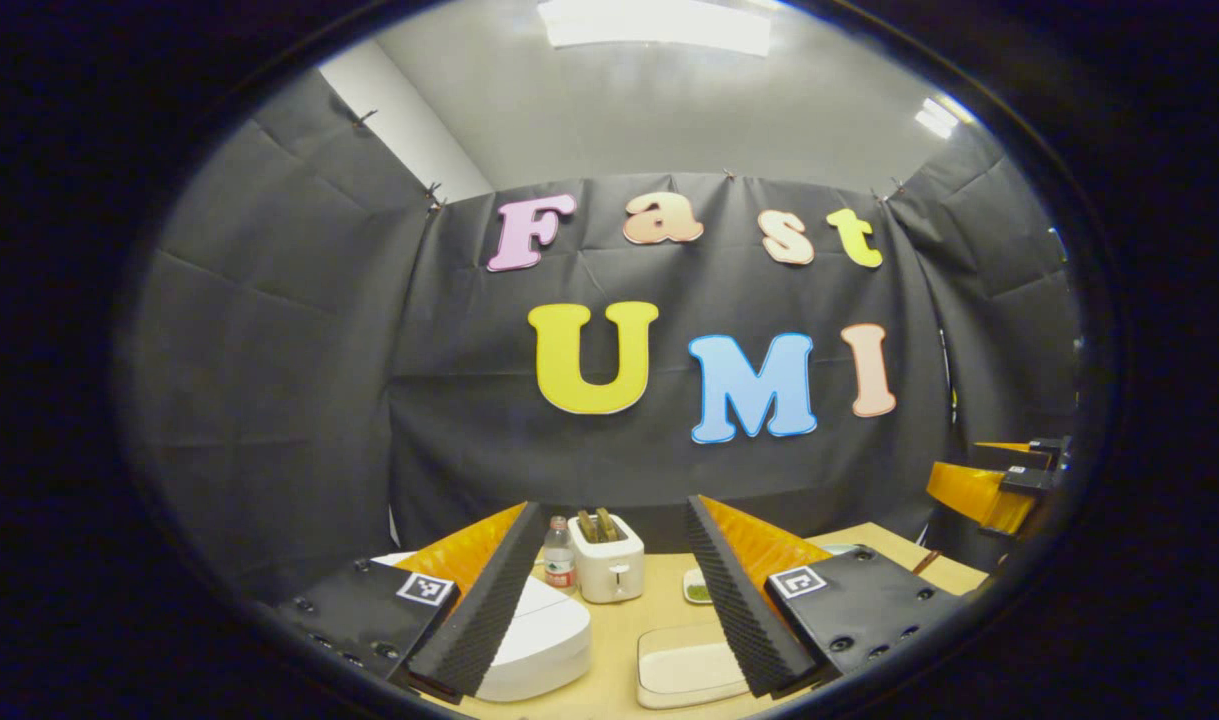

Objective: Close the left gripper, press the button to open the rice cooker; take a wooden spoon from the chopstick holder with the right hand, scoop a spoonful of rice and pour it into the rice cooker, then put the wooden spoon back into the chopstick holder.

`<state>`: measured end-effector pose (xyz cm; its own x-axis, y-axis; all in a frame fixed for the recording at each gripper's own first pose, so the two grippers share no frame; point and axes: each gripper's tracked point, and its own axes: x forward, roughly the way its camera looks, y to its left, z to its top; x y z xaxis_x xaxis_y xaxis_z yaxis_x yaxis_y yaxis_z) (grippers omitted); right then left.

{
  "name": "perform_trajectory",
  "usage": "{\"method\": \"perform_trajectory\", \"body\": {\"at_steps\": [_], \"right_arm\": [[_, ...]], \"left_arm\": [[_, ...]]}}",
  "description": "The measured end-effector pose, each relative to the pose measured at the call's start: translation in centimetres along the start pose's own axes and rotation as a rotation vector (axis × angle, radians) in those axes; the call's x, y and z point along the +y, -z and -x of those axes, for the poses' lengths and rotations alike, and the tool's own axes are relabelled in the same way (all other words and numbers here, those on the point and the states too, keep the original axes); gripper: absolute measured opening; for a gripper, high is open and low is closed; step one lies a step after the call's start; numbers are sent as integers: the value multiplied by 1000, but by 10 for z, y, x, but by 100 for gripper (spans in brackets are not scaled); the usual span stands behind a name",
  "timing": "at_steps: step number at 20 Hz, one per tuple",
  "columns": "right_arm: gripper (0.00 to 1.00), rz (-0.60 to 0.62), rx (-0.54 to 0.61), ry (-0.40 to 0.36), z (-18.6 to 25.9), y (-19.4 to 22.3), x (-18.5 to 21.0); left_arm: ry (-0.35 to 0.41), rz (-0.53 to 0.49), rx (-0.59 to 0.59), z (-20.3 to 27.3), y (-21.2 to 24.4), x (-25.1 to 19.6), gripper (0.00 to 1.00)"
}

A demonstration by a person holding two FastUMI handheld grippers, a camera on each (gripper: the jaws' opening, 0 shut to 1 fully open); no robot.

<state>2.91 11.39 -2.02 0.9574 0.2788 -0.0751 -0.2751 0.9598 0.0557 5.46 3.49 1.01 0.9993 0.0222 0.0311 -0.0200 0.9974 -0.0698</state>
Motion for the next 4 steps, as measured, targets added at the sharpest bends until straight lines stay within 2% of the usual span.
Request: {"method": "perform_trajectory", "body": {"at_steps": [4], "right_arm": [[99,25,-15,-9,2,-4,6]], "left_arm": [[11,2,-3,-2,1,4,97]]}}
